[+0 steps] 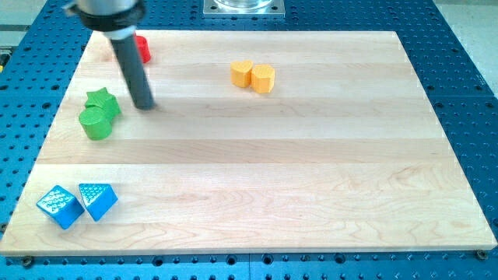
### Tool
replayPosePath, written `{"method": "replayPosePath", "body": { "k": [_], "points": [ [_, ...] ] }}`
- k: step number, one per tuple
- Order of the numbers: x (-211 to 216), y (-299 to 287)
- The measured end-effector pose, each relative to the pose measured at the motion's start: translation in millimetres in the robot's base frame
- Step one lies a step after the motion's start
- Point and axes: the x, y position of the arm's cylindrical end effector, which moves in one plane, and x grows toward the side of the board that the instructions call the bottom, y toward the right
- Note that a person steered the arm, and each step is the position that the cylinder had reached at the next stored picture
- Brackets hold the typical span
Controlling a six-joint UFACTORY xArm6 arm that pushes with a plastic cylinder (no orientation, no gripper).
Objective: Place the heart vertically above the hexagon
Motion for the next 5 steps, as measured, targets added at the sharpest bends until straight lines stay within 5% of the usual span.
{"method": "replayPosePath", "body": {
  "k": [2, 5],
  "points": [
    [-90.0, 58.2],
    [-33.1, 298.4]
  ]
}}
